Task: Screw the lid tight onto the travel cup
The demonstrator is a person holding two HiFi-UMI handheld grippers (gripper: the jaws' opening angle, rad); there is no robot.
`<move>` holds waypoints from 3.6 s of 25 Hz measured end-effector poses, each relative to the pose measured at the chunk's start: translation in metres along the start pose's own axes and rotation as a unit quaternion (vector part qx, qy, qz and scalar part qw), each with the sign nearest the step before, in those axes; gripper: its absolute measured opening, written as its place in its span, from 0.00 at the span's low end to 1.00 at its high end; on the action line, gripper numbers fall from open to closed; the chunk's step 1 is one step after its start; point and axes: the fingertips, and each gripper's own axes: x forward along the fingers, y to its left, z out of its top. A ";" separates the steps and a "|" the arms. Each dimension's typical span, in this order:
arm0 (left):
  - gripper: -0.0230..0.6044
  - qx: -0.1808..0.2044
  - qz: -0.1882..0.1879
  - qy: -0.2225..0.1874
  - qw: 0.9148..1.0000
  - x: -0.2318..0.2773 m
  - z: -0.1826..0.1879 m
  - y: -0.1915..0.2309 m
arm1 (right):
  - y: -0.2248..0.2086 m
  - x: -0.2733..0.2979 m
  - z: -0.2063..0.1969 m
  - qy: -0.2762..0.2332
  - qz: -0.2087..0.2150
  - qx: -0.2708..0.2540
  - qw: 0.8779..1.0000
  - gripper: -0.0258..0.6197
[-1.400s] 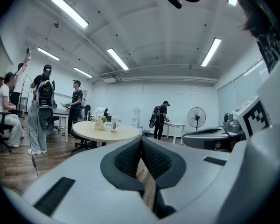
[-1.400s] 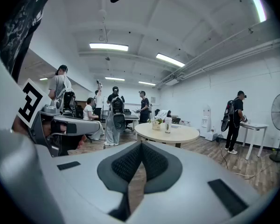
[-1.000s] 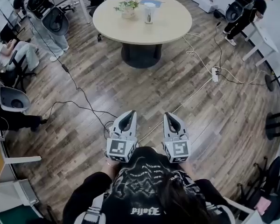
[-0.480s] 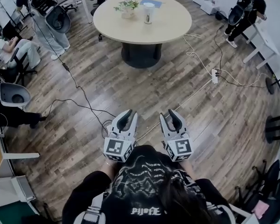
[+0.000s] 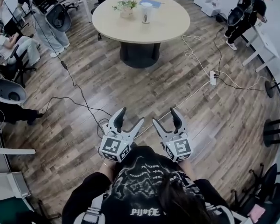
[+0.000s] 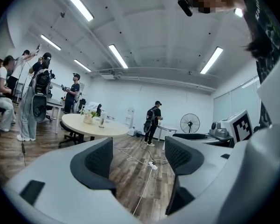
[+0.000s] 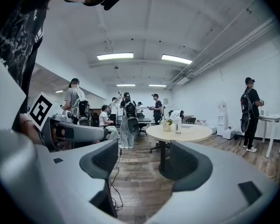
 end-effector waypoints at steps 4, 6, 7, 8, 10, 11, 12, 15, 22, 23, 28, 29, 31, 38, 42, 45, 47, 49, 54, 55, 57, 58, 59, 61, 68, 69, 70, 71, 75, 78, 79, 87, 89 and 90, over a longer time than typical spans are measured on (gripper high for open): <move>0.60 -0.005 -0.001 -0.011 1.000 0.004 0.002 -0.008 | -0.010 -0.006 -0.005 -0.001 0.002 0.000 1.000 0.56; 0.60 -0.009 -0.002 -0.011 1.000 0.008 0.002 -0.006 | -0.012 -0.003 -0.006 0.000 0.003 0.003 1.000 0.55; 0.59 -0.011 -0.003 -0.010 1.000 0.011 0.001 -0.004 | -0.012 -0.002 -0.008 0.003 0.004 0.006 1.000 0.55; 0.59 -0.013 -0.005 -0.008 1.000 0.015 -0.001 -0.002 | -0.013 0.001 -0.010 0.006 0.005 0.009 1.000 0.55; 0.59 -0.011 -0.013 -0.003 1.000 0.025 -0.003 0.005 | -0.016 0.010 -0.014 0.008 0.008 0.020 1.000 0.54; 0.59 -0.009 -0.018 0.000 1.000 0.031 -0.004 0.008 | -0.019 0.016 -0.015 0.007 0.009 0.027 1.000 0.55; 0.51 -0.006 -0.023 0.001 1.000 0.038 -0.004 0.013 | -0.022 0.023 -0.017 0.007 0.009 0.030 0.999 0.54; 0.41 -0.004 -0.034 0.003 0.999 0.065 -0.002 0.030 | -0.040 0.048 -0.017 0.012 0.000 0.026 1.000 0.54; 0.45 -0.006 -0.066 0.025 0.998 0.146 0.013 0.094 | -0.097 0.138 -0.003 0.020 -0.040 0.045 0.998 0.54; 0.45 -0.003 -0.071 0.030 0.997 0.158 0.017 0.104 | -0.104 0.151 0.000 0.022 -0.045 0.048 0.998 0.55; 0.46 0.010 -0.096 0.037 0.995 0.213 0.043 0.158 | -0.129 0.217 0.013 0.028 -0.066 0.058 0.996 0.54; 0.46 0.011 -0.098 0.036 0.995 0.223 0.048 0.170 | -0.133 0.230 0.015 0.031 -0.068 0.057 0.996 0.55; 0.46 0.013 -0.101 0.036 0.994 0.243 0.056 0.191 | -0.140 0.255 0.018 0.035 -0.068 0.058 0.995 0.55; 0.48 -0.025 -0.148 0.056 0.987 0.290 0.067 0.231 | -0.170 0.309 0.026 0.027 -0.096 0.070 0.993 0.55; 0.48 -0.014 -0.146 0.069 0.987 0.302 0.064 0.246 | -0.173 0.328 0.028 0.035 -0.090 0.059 0.994 0.55; 0.48 -0.022 -0.127 0.073 0.989 0.312 0.061 0.257 | -0.181 0.340 0.025 0.046 -0.084 0.062 0.993 0.55; 0.48 -0.022 -0.114 0.072 0.991 0.321 0.059 0.264 | -0.190 0.348 0.019 0.054 -0.079 0.065 0.993 0.55; 0.48 -0.023 -0.100 0.070 0.992 0.331 0.060 0.274 | -0.202 0.360 0.015 0.060 -0.072 0.064 0.994 0.55; 0.48 -0.027 -0.056 0.064 0.996 0.367 0.068 0.311 | -0.231 0.411 0.019 0.066 -0.035 0.054 0.996 0.55; 0.48 -0.027 -0.050 0.063 0.996 0.375 0.070 0.316 | -0.238 0.422 0.021 0.067 -0.026 0.051 0.996 0.55; 0.48 -0.030 -0.037 0.064 0.997 0.395 0.073 0.327 | -0.254 0.444 0.026 0.071 -0.009 0.043 0.996 0.55; 0.48 -0.032 -0.029 0.066 0.997 0.406 0.074 0.332 | -0.263 0.455 0.030 0.074 0.001 0.039 0.997 0.55; 0.48 -0.034 -0.021 0.066 0.997 0.417 0.076 0.337 | -0.272 0.467 0.033 0.075 0.010 0.035 0.996 0.55; 0.48 -0.035 -0.009 0.065 0.997 0.442 0.082 0.344 | -0.293 0.487 0.042 0.075 0.026 0.030 0.996 0.55; 0.48 -0.030 0.013 0.061 0.998 0.532 0.092 0.343 | -0.384 0.536 0.065 0.064 0.051 0.014 0.997 0.55; 0.48 -0.028 0.016 0.060 0.998 0.544 0.094 0.343 | -0.395 0.541 0.067 0.062 0.052 0.014 0.997 0.55; 0.48 -0.025 0.019 0.058 0.998 0.555 0.096 0.344 | -0.405 0.545 0.068 0.061 0.053 0.013 0.997 0.55; 0.48 -0.024 0.023 0.056 0.998 0.565 0.097 0.346 | -0.414 0.550 0.069 0.060 0.056 0.011 0.997 0.55; 0.48 -0.035 0.040 0.043 0.998 0.599 0.101 0.354 | -0.443 0.564 0.068 0.065 0.066 0.005 0.996 0.55; 0.48 -0.045 0.045 0.043 0.997 0.617 0.102 0.360 | -0.457 0.574 0.064 0.073 0.061 0.006 0.995 0.55; 0.48 -0.043 0.047 0.046 0.997 0.620 0.103 0.363 | -0.459 0.577 0.063 0.075 0.059 0.008 0.995 0.55; 0.48 -0.025 0.063 0.056 0.996 0.640 0.120 0.428 | -0.468 0.607 0.066 0.081 0.038 0.030 0.996 0.55; 0.48 -0.020 0.063 0.067 0.996 0.644 0.123 0.453 | -0.467 0.618 0.070 0.082 0.026 0.037 0.996 0.55; 0.48 -0.016 0.062 0.074 0.995 0.649 0.123 0.463 | -0.467 0.622 0.071 0.083 0.020 0.041 0.996 0.55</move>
